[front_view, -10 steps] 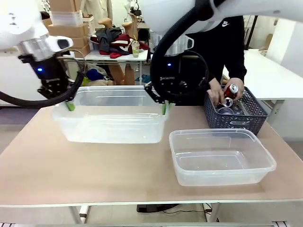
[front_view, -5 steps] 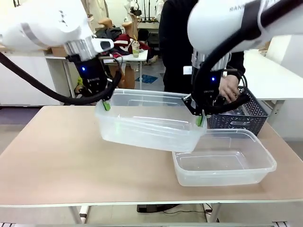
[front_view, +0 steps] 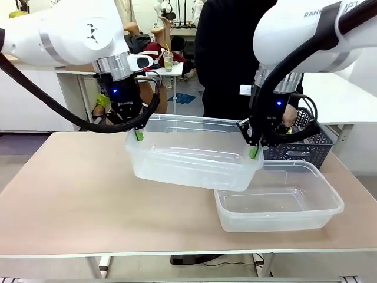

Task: Sort the waste into each basket.
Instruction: Pick up the Organizing box on the left side of the table and lift it.

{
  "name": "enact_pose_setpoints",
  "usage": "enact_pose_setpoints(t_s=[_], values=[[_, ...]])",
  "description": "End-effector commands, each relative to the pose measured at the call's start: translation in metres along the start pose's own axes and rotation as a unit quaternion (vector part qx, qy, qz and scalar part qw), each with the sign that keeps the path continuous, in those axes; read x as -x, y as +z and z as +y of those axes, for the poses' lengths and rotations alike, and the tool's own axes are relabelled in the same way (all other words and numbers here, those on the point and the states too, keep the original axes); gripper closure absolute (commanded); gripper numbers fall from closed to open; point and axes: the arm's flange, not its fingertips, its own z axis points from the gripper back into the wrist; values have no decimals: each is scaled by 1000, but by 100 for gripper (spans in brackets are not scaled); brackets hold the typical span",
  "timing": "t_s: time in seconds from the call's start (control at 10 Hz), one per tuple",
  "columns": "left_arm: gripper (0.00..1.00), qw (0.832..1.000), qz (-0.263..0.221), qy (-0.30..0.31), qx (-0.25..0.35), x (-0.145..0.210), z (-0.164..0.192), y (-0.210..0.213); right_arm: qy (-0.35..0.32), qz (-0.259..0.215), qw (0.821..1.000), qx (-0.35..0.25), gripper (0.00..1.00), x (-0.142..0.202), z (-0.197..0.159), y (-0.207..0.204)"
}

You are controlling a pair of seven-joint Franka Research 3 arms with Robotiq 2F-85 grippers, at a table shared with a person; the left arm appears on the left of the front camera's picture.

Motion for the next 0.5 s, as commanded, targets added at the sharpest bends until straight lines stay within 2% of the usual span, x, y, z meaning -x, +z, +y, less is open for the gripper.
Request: enact_pose_setpoints(t_s=[0.0,0.1,0.2,0.4], values=[[94,1000,-15,21,-16,15,15,1,5,-2,1000,-11,95,-4,-14,-7],[94,999,-19,37,-24,19,20,1,-18,-36,999,-12,95,-6,-9,-7],[94,1000,-2,4,-2,5,0,0,-3,-3,1000,-3,95,-3,-2,-1],[94,1000,-2,4,-2,5,0,0,-3,-3,1000,-3,95,-3,-2,-1]])
